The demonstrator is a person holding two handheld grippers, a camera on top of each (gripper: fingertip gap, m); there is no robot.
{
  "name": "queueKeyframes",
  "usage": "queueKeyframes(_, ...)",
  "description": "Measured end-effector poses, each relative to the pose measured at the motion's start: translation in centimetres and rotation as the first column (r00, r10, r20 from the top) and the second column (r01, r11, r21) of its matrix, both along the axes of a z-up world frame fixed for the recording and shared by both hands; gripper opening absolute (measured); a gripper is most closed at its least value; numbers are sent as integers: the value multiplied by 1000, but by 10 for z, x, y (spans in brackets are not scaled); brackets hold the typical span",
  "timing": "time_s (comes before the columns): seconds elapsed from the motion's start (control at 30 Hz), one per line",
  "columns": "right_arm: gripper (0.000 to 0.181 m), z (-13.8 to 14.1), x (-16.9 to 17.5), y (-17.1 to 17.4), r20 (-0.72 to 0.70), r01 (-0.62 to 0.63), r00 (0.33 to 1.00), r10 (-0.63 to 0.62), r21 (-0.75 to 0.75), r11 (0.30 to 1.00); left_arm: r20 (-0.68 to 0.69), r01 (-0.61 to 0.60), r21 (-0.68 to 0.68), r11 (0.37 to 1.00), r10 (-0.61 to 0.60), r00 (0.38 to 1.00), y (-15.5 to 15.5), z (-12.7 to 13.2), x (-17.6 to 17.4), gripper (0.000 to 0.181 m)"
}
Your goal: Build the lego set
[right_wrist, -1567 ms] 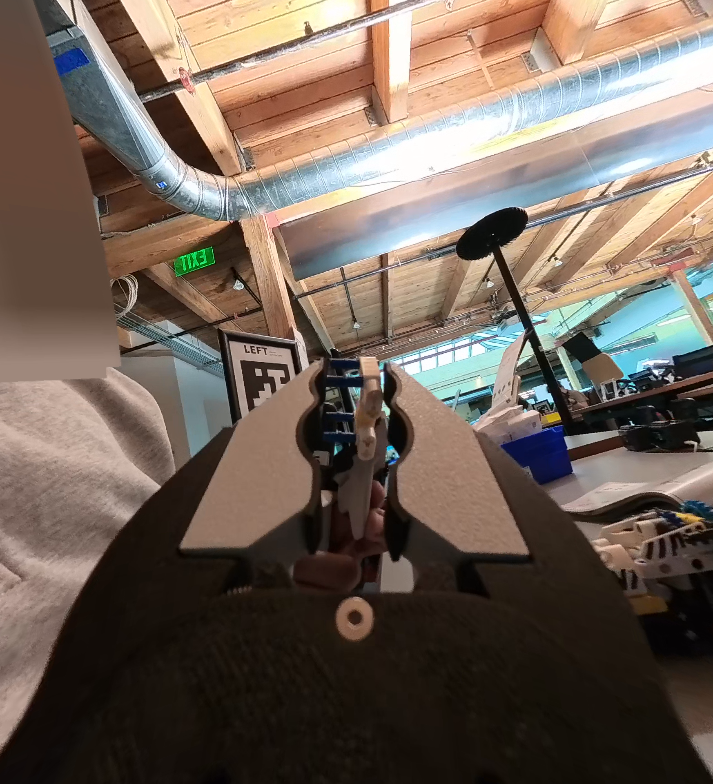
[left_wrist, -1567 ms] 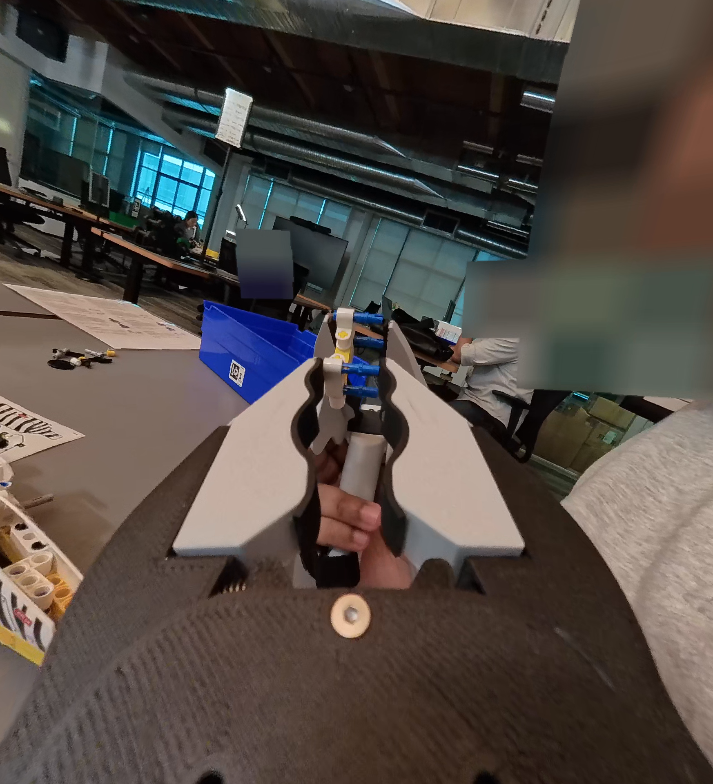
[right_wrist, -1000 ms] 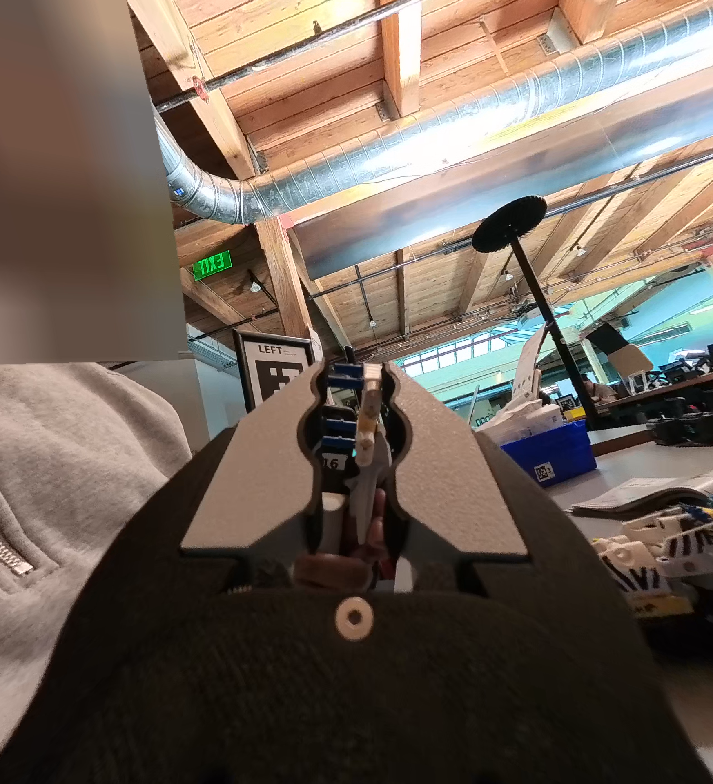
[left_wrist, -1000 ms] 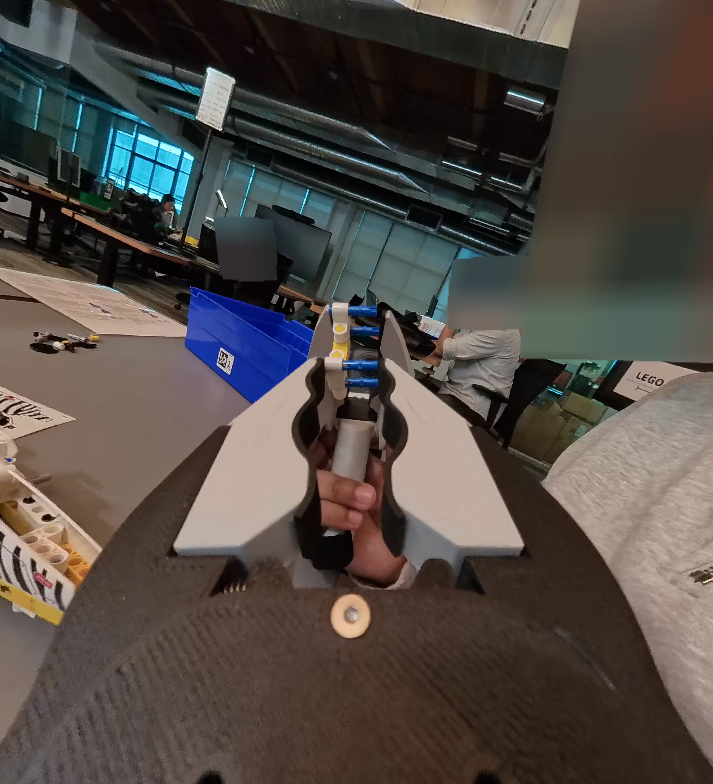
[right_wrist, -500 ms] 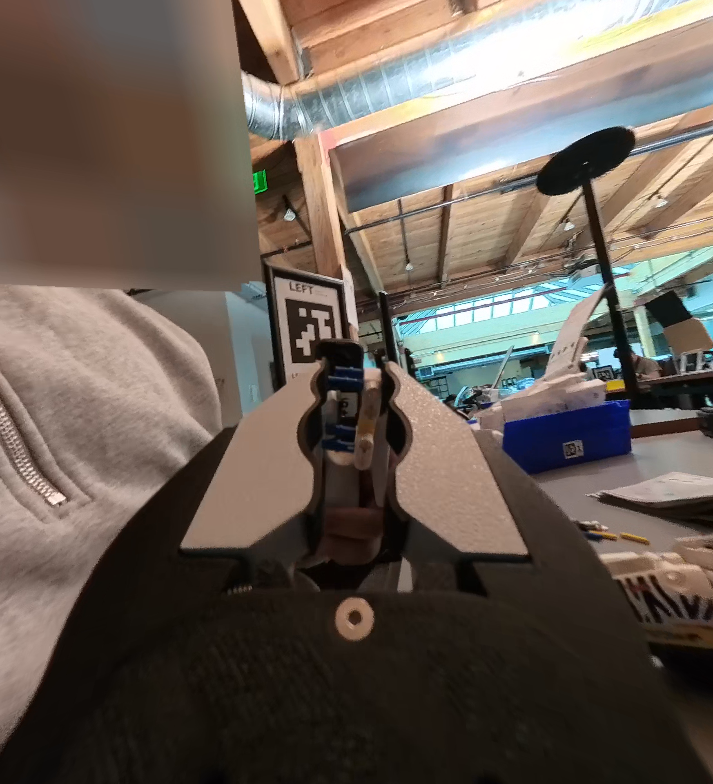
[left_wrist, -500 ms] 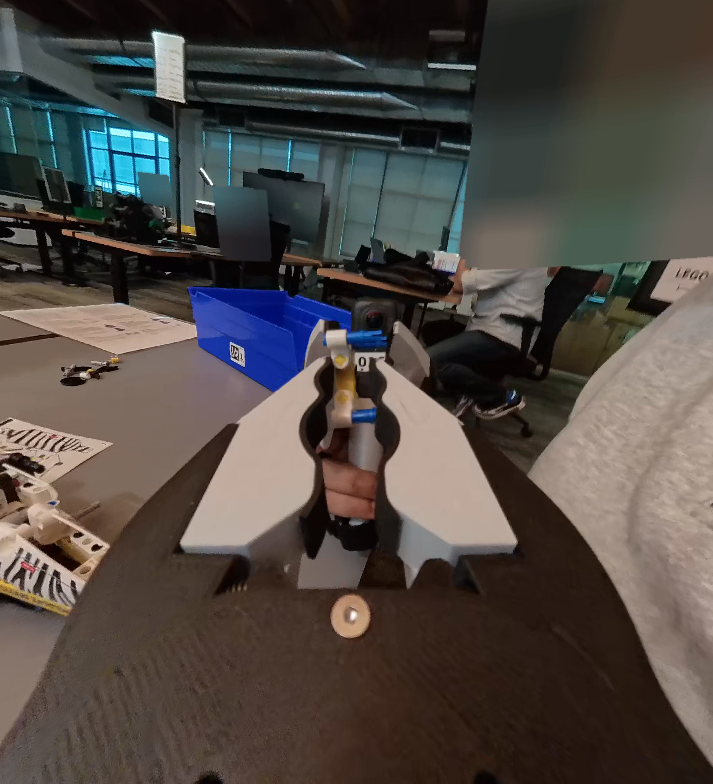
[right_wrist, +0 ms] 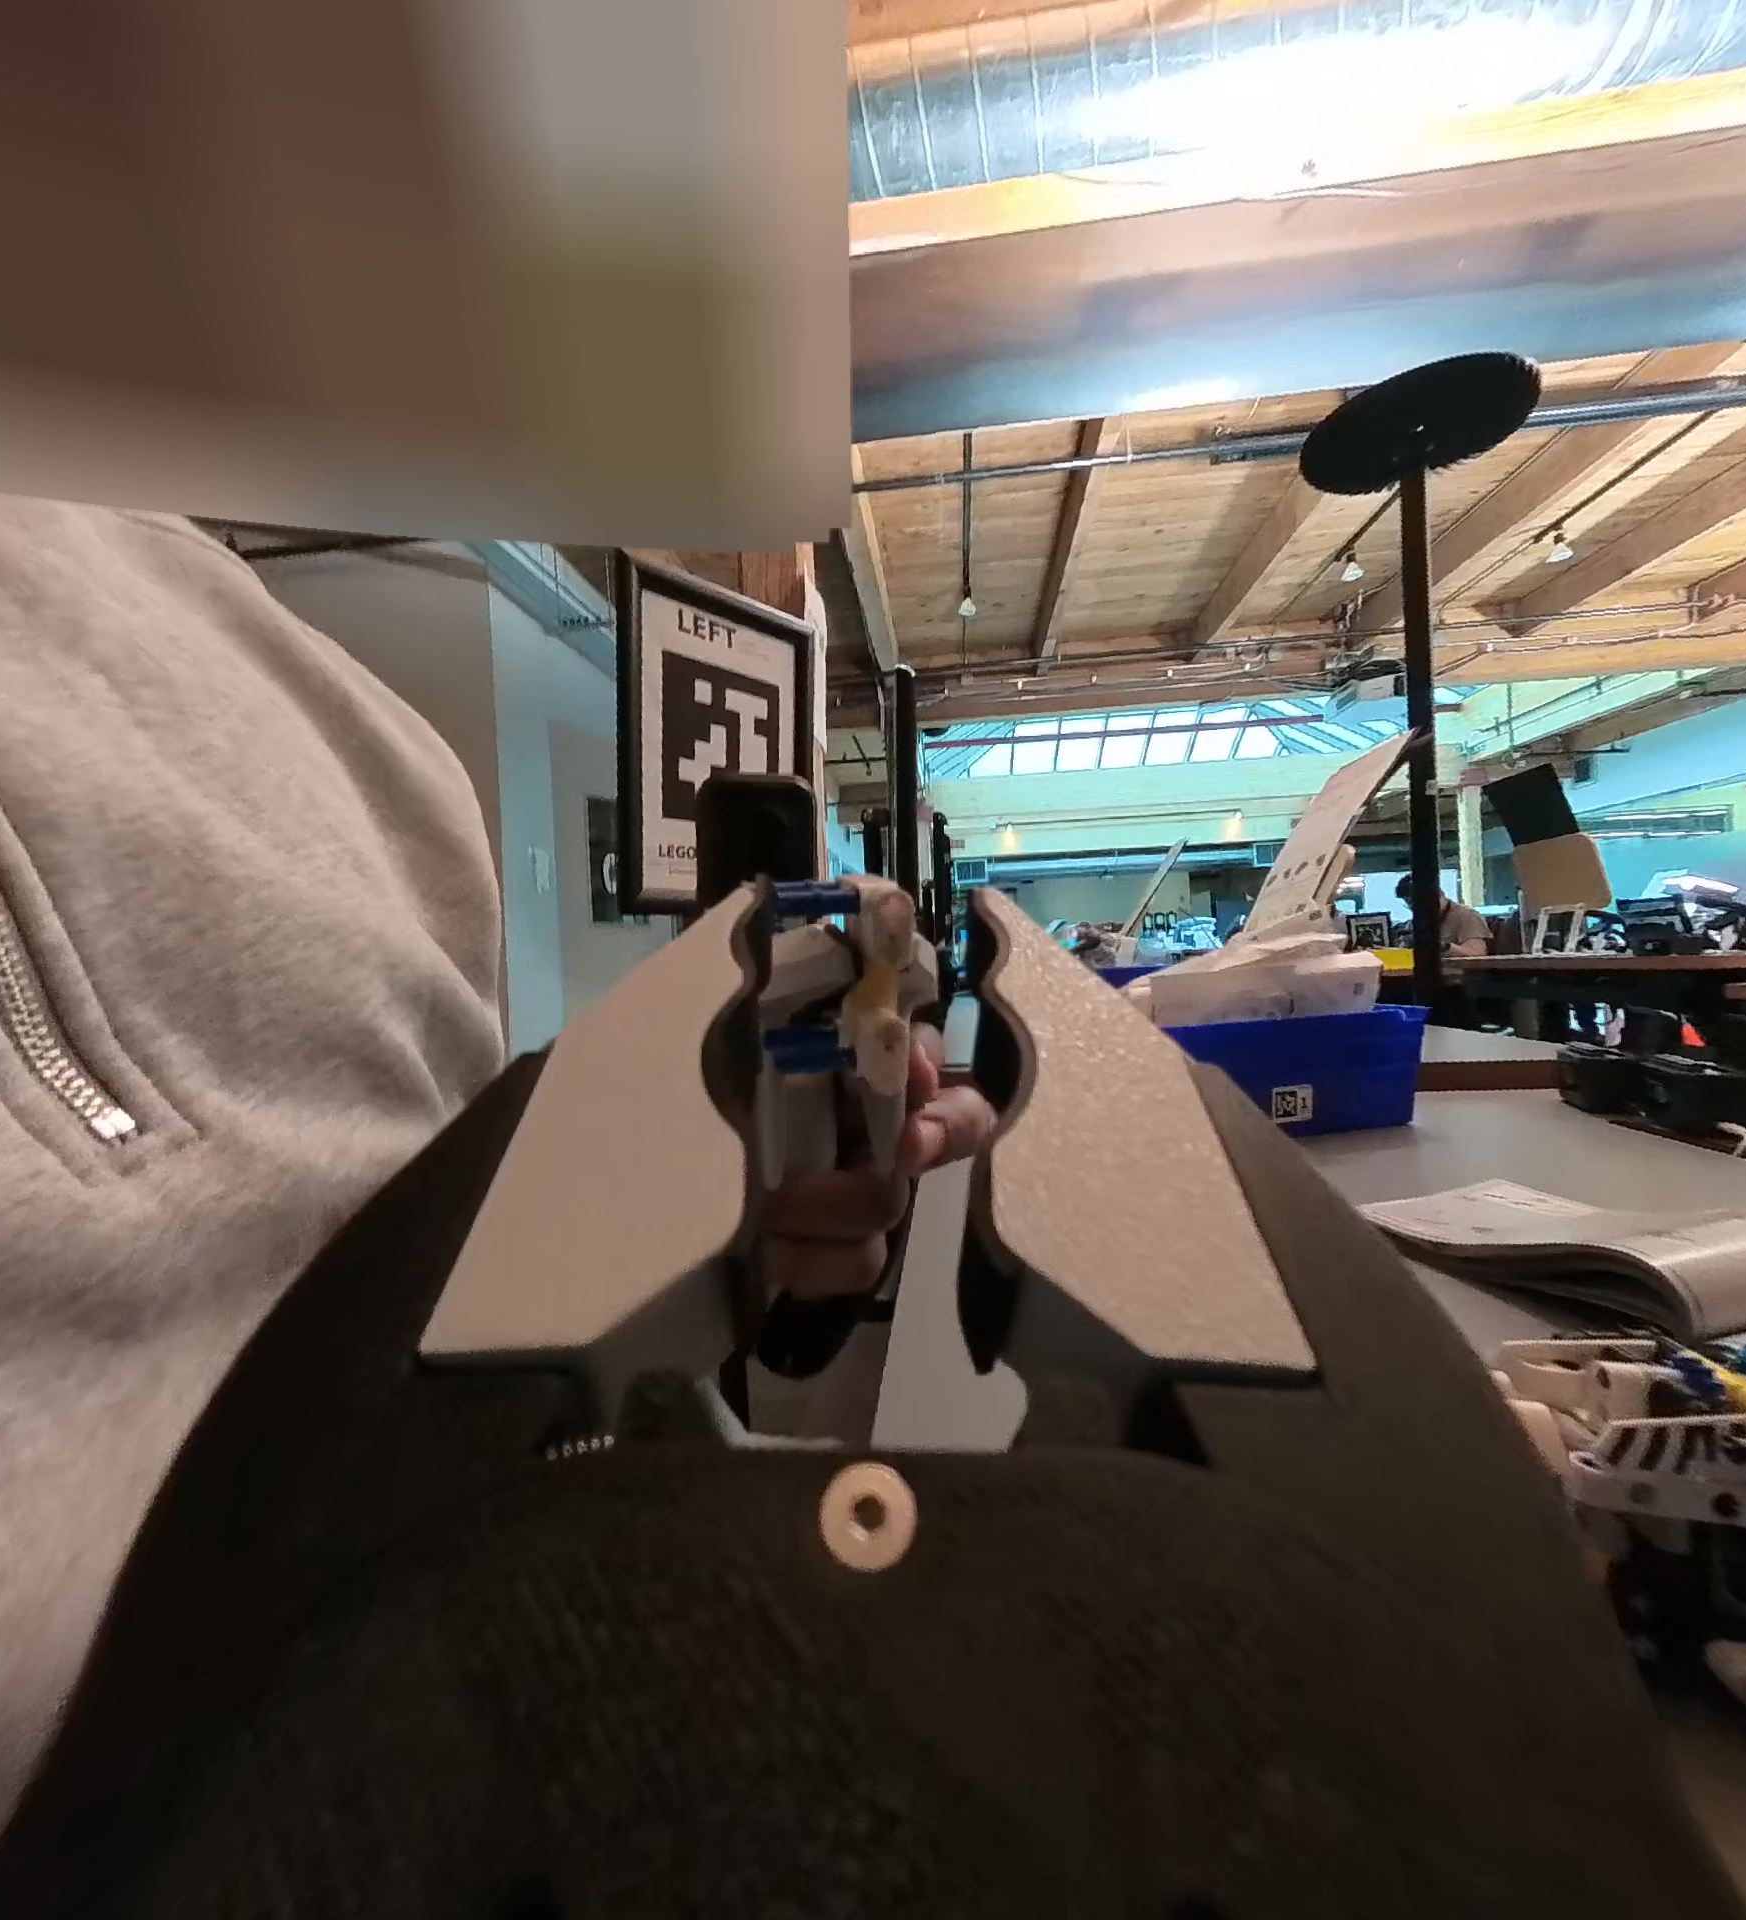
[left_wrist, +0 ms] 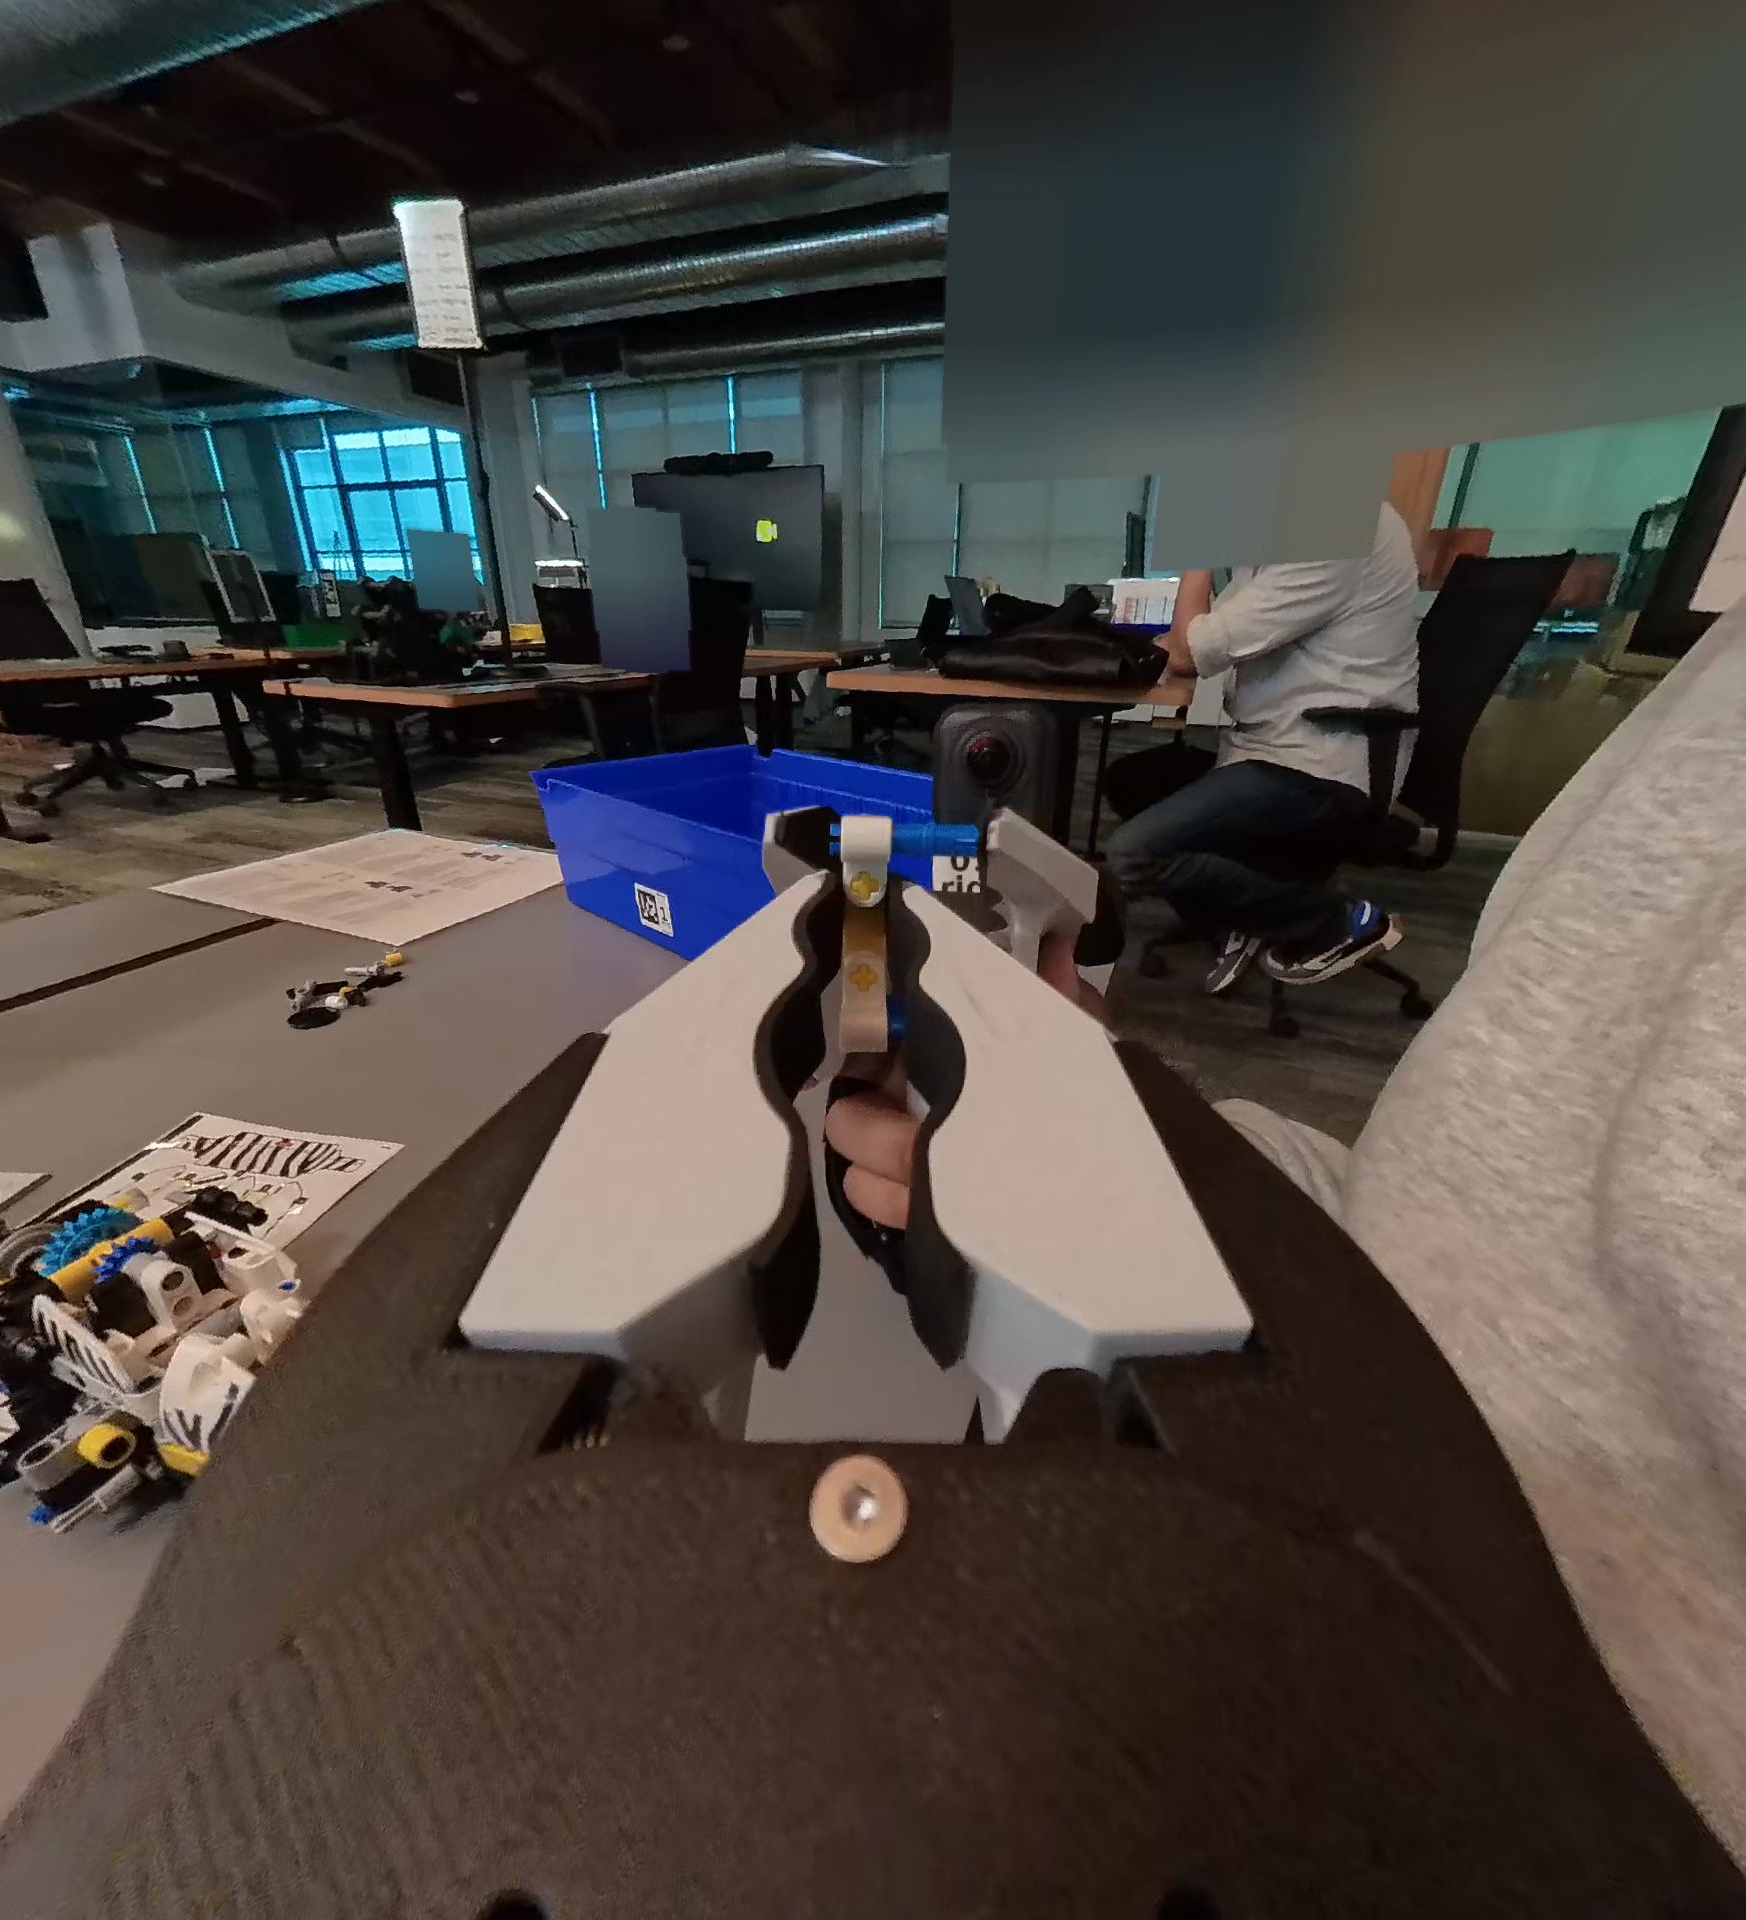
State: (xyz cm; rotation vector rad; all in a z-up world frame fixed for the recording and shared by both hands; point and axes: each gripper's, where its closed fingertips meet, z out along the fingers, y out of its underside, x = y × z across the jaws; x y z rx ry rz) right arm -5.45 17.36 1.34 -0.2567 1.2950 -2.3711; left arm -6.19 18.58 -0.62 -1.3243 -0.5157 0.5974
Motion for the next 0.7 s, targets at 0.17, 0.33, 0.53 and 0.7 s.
queueKeyframes(0.17,23,-5,2,2,-34,-16,999,17,3,1000,9,12,24,1000,-12,1000,-2,0,-1,4)
queueKeyframes(0.33,27,-6,3,5,-51,-20,999,19,-3,1000,11,29,-33,999,-28,1000,3,-5,-1,5)
queueKeyframes(0.53,23,-12,7,8,-96,-38,995,39,12,999,45,79,-46,996,-76,996,5,-8,1,4)
queueKeyframes(0.7,22,-15,14,12,-165,-42,985,49,49,998,100,145,-108,984,-134,986,9,-12,6,4)
